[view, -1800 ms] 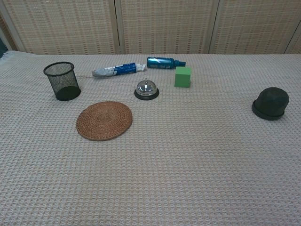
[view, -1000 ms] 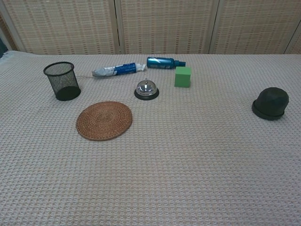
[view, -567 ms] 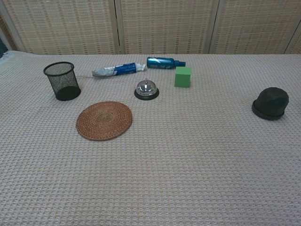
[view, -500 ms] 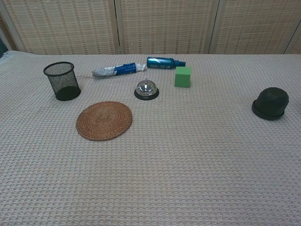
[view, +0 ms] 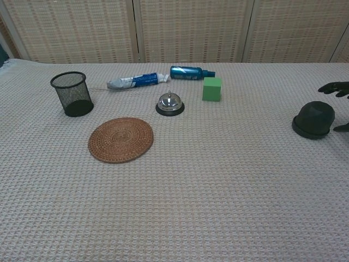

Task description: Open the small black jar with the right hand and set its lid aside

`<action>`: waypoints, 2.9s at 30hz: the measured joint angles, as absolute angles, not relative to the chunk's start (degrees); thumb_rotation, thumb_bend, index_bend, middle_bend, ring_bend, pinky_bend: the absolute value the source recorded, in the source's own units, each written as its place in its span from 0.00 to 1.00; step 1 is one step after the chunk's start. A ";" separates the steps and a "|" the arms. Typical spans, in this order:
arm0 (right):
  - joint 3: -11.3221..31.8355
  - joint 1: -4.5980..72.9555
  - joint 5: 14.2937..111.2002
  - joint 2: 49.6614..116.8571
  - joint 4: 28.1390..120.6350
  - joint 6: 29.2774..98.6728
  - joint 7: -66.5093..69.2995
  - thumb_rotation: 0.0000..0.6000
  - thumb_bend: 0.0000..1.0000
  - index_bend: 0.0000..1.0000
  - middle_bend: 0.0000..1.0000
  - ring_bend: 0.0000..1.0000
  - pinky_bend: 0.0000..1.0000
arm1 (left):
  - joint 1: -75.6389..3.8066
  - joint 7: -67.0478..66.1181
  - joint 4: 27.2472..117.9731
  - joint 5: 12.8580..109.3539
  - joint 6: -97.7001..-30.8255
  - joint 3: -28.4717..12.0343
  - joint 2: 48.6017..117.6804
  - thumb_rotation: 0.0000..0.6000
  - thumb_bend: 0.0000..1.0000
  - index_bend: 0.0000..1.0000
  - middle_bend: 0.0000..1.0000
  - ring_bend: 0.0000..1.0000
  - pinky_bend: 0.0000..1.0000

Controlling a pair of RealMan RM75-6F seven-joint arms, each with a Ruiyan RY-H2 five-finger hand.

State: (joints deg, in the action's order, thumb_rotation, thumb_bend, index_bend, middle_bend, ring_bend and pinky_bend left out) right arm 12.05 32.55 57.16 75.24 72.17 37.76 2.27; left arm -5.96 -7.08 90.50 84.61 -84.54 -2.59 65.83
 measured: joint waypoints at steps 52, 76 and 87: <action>10.08 30.12 79.35 90.63 54.89 76.05 17.18 1.00 0.22 0.68 0.62 0.73 0.88 | -5.97 -6.01 90.55 85.44 -84.67 -2.38 65.55 1.00 0.63 0.43 0.00 0.00 0.32; 9.76 25.83 54.25 82.22 70.18 63.81 -28.16 1.00 0.22 0.70 0.63 0.76 0.91 | -6.35 -6.29 90.80 85.06 -83.47 -2.13 65.60 1.00 0.63 0.42 0.00 0.00 0.32; 9.30 25.11 69.86 84.31 66.08 72.09 -4.88 1.00 0.22 0.68 0.63 0.73 0.89 | -6.36 -6.10 91.03 85.28 -83.46 -1.96 65.52 1.00 0.63 0.43 0.00 0.00 0.32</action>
State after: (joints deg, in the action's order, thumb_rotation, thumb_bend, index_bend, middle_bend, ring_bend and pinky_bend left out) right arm 9.30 25.11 69.86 84.31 66.08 72.09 -4.88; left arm -6.36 -6.10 91.03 85.28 -83.46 -1.96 65.52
